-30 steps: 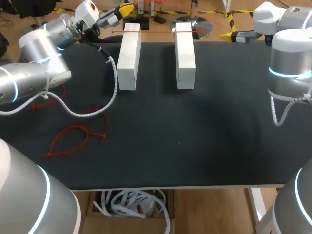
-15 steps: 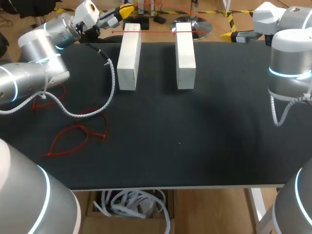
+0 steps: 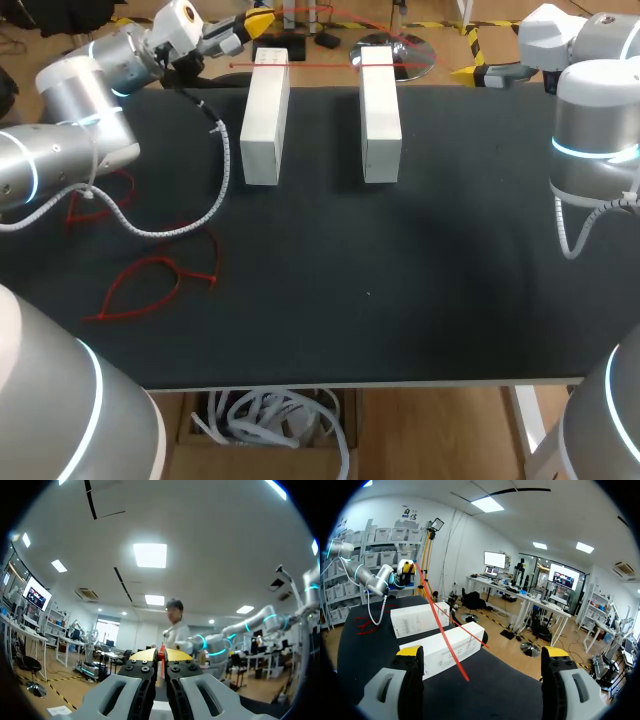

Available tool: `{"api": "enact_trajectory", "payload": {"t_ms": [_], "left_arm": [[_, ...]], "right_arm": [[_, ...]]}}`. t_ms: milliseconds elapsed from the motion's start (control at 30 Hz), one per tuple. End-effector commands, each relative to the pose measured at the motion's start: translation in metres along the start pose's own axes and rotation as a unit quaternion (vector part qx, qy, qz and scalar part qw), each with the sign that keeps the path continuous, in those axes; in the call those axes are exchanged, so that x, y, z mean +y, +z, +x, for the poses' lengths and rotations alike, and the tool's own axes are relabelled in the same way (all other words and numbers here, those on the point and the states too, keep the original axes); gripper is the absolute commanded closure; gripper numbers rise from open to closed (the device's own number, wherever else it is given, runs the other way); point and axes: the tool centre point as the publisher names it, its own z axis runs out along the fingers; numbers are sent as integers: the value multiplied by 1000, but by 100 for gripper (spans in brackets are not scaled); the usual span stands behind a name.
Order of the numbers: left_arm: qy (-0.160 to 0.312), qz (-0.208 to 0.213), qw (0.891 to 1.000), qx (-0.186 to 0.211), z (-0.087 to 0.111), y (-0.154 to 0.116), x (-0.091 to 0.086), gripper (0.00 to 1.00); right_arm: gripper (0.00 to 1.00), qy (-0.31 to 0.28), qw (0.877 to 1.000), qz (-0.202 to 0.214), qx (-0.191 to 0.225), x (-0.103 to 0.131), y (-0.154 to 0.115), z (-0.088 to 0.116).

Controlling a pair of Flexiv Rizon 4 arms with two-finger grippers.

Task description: Grab the tape and strap the tape.

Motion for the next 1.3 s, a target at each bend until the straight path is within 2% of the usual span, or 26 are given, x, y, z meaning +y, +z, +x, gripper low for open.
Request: {"api": "enact_trajectory", "payload": {"t_ms": [33, 567, 1000, 1300], "left_arm": [[-2, 2, 1000, 3, -1, 0, 1, 100], [-6, 5, 1000, 16, 3, 1, -2, 100], [-13, 15, 1000, 0, 3, 3, -4, 100], [-14, 27, 1000, 4, 2, 9, -9, 100]], "right_arm": [[0, 0, 1000, 0, 0, 0, 0, 0], [0, 0, 1000, 0, 0, 0, 0, 0], [0, 0, 1000, 0, 0, 0, 0, 0], [0, 0, 1000, 0, 0, 0, 0, 0]]}}
